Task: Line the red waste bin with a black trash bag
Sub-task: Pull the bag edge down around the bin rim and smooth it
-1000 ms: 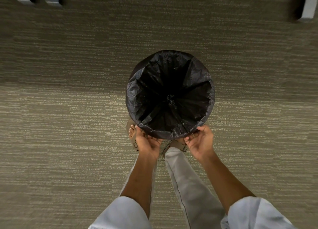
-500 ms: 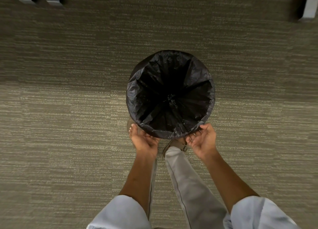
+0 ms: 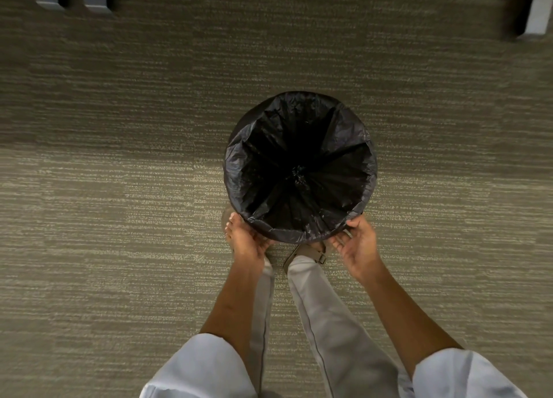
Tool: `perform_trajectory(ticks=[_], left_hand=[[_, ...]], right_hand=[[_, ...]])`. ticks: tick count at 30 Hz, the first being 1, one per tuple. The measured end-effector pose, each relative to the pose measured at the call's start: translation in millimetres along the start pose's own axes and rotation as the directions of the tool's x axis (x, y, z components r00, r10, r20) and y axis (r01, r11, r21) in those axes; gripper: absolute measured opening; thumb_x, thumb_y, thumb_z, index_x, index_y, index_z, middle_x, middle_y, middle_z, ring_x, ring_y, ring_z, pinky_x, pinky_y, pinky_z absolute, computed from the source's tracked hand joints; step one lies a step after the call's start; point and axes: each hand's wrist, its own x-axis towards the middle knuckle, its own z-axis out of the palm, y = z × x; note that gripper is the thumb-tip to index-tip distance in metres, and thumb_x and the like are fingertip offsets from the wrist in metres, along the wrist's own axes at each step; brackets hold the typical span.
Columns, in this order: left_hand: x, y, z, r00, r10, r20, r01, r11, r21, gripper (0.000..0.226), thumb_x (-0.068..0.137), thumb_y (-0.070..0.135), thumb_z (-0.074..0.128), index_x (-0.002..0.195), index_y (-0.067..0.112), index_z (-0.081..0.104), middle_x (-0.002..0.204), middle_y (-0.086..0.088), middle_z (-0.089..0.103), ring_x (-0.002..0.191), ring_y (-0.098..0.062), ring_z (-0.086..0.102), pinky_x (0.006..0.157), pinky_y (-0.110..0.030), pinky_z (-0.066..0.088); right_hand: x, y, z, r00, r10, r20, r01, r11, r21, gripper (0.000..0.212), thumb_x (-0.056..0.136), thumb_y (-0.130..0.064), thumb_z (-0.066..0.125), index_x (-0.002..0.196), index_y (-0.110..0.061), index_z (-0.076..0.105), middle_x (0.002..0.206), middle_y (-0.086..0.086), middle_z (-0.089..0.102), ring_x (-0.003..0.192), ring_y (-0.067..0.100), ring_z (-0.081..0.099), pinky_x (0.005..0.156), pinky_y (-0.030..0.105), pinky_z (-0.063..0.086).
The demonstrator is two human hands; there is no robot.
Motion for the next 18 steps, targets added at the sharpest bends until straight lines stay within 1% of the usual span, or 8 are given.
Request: perform_trajectory(ticks=[1, 3, 7, 9, 12, 14, 16, 18], left_hand=[[2, 3, -1, 1.000, 0.012, -0.017, -0.011, 0.998, 0.059, 0.063, 0.100, 0.054, 0.032, 0.138, 0.008, 0.050, 0.129, -0.018, 0.062, 0.105, -0.032, 0.063, 0.076, -0.041, 0.056], [5, 8, -4, 1.000, 0.005, -0.020, -0.003, 0.994, 0.110, 0.058, 0.101, 0.051, 0.032, 0.134, 0.008, 0.052, 0.121, -0.016, 0.065, 0.095, -0.029, 0.063, 0.070, -0.039, 0.054], [8, 18, -12, 0.995, -0.094, 0.037, 0.085, 0.979, 0.187, 0.044, 0.102, 0.040, 0.031, 0.104, 0.008, 0.061, 0.089, -0.012, 0.067, 0.076, -0.026, 0.063, 0.066, -0.036, 0.051], [11, 22, -18, 0.991, -0.123, 0.053, 0.109, 0.970, 0.217, 0.044, 0.103, 0.042, 0.031, 0.093, 0.011, 0.061, 0.087, -0.011, 0.065, 0.077, -0.026, 0.062, 0.069, -0.038, 0.050], [15, 28, -20, 0.982, -0.168, 0.088, 0.143, 0.962, 0.234, 0.046, 0.103, 0.044, 0.031, 0.092, 0.013, 0.062, 0.090, -0.009, 0.067, 0.082, -0.025, 0.064, 0.073, -0.040, 0.050], [15, 30, -21, 0.977, -0.196, 0.088, 0.171, 0.957, 0.233, 0.045, 0.102, 0.044, 0.031, 0.095, 0.013, 0.063, 0.093, -0.009, 0.070, 0.084, -0.025, 0.065, 0.074, -0.041, 0.050], [15, 31, -23, 0.975, -0.208, 0.072, 0.185, 0.951, 0.248, 0.048, 0.103, 0.045, 0.029, 0.100, 0.011, 0.063, 0.094, -0.011, 0.071, 0.084, -0.027, 0.065, 0.074, -0.041, 0.051], [15, 32, -26, 0.980, -0.196, 0.026, 0.178, 0.934, 0.310, 0.045, 0.103, 0.040, 0.028, 0.098, 0.011, 0.062, 0.092, -0.011, 0.070, 0.080, -0.026, 0.064, 0.072, -0.039, 0.050]], right_hand=[[0, 0, 0, 1.000, -0.016, -0.002, 0.016, 1.000, -0.021, 0.014, 0.086, -0.015, 0.046, 0.091, -0.015, 0.059, 0.087, 0.004, 0.060, 0.084, 0.021, 0.056, 0.083, 0.037, 0.048], [-1, -1, -1, 0.999, -0.033, 0.000, 0.033, 0.998, -0.048, 0.016, 0.088, -0.019, 0.044, 0.090, -0.015, 0.059, 0.084, 0.003, 0.062, 0.082, 0.020, 0.057, 0.078, 0.035, 0.047], [4, -5, 2, 1.000, -0.028, 0.011, 0.029, 0.996, -0.089, 0.019, 0.082, -0.022, 0.048, 0.095, -0.014, 0.059, 0.086, 0.005, 0.061, 0.081, 0.020, 0.058, 0.077, 0.036, 0.048], [8, -7, 5, 0.999, -0.039, 0.011, 0.040, 0.992, -0.119, 0.023, 0.072, -0.024, 0.053, 0.092, -0.013, 0.057, 0.084, 0.004, 0.059, 0.077, 0.019, 0.056, 0.070, 0.034, 0.047], [11, -9, 7, 0.999, -0.052, 0.010, 0.053, 0.979, -0.199, 0.021, 0.064, -0.022, 0.056, 0.083, -0.013, 0.057, 0.080, 0.003, 0.060, 0.074, 0.017, 0.056, 0.064, 0.031, 0.047], [11, -8, 4, 0.998, -0.054, 0.018, 0.056, 0.964, -0.259, 0.019, 0.064, -0.021, 0.057, 0.081, -0.014, 0.059, 0.081, 0.002, 0.064, 0.077, 0.019, 0.059, 0.068, 0.032, 0.050], [10, -8, 0, 0.999, -0.043, 0.032, 0.050, 0.952, -0.303, 0.023, 0.066, -0.022, 0.058, 0.087, -0.014, 0.060, 0.088, 0.003, 0.066, 0.084, 0.021, 0.061, 0.075, 0.036, 0.052], [3, -10, -1, 0.999, -0.032, 0.007, 0.033, 0.932, -0.362, 0.025, 0.068, -0.024, 0.060, 0.090, -0.013, 0.059, 0.092, 0.006, 0.064, 0.086, 0.024, 0.059, 0.075, 0.038, 0.048]])
